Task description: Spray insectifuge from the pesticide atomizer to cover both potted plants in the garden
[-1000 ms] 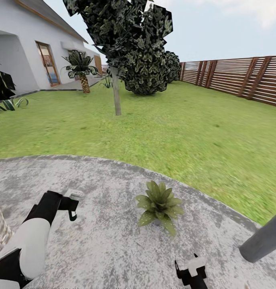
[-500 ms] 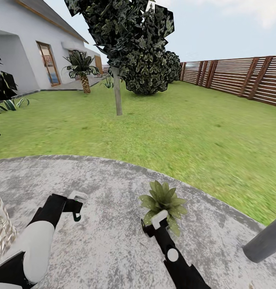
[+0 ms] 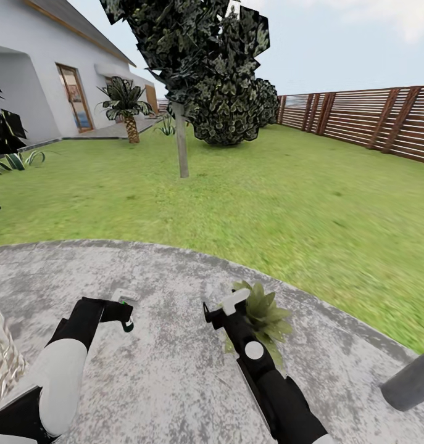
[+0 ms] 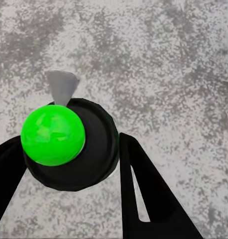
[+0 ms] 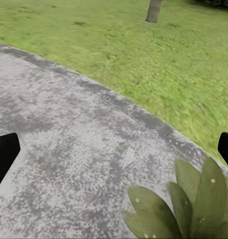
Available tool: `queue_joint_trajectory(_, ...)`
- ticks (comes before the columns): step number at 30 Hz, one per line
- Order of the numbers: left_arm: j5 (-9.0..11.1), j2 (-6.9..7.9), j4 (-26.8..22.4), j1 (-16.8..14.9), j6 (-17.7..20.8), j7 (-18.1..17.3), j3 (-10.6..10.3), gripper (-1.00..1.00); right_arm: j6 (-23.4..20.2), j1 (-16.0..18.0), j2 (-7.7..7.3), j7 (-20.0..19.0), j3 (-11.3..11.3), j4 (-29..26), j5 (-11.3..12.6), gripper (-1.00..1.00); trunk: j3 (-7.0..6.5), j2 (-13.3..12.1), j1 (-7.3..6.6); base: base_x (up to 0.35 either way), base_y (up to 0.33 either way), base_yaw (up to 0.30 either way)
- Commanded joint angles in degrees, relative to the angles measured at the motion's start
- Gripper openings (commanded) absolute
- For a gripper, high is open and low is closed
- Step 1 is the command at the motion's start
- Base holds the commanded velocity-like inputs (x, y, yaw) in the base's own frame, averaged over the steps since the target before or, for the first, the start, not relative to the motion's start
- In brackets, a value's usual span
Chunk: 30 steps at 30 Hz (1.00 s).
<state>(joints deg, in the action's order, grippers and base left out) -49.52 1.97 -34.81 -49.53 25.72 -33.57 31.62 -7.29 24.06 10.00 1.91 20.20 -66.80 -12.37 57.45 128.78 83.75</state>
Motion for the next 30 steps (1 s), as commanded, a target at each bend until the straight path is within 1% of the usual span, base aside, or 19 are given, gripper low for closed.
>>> queue_joint_trajectory(1, -0.35, -0.03, -0.08, -0.03, 0.12, -0.45, 0.27, -1.0, -0.44, 0.03, 0.0, 0.2, 0.09, -0.05, -0.61, 1.0, 0.09, 0.02, 0.01, 0.236, 0.216, 0.071)
queue_joint_trajectory(13, -0.25, -0.15, -0.08, -0.04, 0.12, -0.49, 0.28, -1.0, -0.33, -0.06, 0.0, 0.2, 0.1, 0.09, -0.62, 1.0, 0.9, 0.02, 0.01, 0.276, 0.203, 0.174)
queue_joint_trajectory(17, -0.23, -0.77, -0.08, -0.04, 0.12, -0.45, 0.28, -1.0, -0.28, -0.06, 0.0, 0.2, 0.1, 0.11, -0.59, 1.0, 1.14, 0.02, 0.01, 0.265, 0.224, 0.182)
queue_joint_trajectory(23, -0.23, -0.98, -0.08, -0.04, 0.12, -0.46, 0.28, -1.0, -0.27, -0.07, 0.0, 0.2, 0.1, 0.17, -0.55, 1.0, 1.46, 0.02, 0.01, 0.226, 0.243, 0.176)
queue_joint_trajectory(28, -0.23, -1.05, -0.08, -0.04, 0.12, -0.47, 0.28, -1.0, -0.27, -0.07, 0.0, 0.2, 0.1, 0.1, -0.56, 1.0, 1.55, 0.02, 0.01, 0.292, 0.172, 0.056)
queue_joint_trajectory(30, -0.23, -1.31, -0.08, -0.03, 0.12, -0.45, 0.28, -1.0, -0.27, -0.07, 0.0, 0.2, 0.1, 0.09, -0.56, 1.0, 1.56, 0.02, 0.01, 0.313, 0.115, 0.006)
